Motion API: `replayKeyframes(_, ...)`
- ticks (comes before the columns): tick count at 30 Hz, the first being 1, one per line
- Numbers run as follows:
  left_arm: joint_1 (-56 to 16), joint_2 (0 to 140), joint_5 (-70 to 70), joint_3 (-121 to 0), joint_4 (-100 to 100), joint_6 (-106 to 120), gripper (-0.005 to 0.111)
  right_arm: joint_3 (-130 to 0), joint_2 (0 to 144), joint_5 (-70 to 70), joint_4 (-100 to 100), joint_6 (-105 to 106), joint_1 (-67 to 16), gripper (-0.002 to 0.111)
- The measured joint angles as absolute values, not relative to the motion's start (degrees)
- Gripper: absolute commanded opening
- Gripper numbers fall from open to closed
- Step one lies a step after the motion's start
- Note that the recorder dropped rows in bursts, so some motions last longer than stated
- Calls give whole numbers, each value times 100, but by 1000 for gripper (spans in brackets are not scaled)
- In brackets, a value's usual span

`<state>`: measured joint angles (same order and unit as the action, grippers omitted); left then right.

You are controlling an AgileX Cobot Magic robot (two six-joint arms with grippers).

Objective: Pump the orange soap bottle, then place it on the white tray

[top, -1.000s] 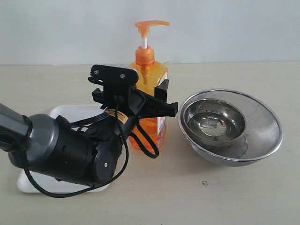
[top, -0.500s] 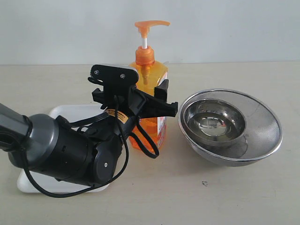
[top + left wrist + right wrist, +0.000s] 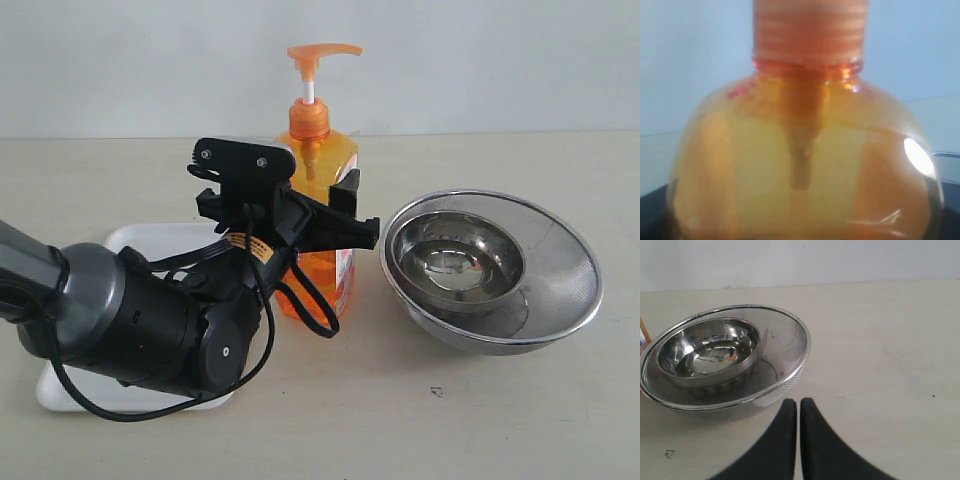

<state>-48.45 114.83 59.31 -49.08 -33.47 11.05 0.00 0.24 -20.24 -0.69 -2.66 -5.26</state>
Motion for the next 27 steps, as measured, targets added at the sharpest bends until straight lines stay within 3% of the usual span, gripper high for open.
replayKeyframes(27, -4845, 11483, 5822, -4929, -3306, 1105, 5, 0, 24, -2024, -69, -256, -526, 0)
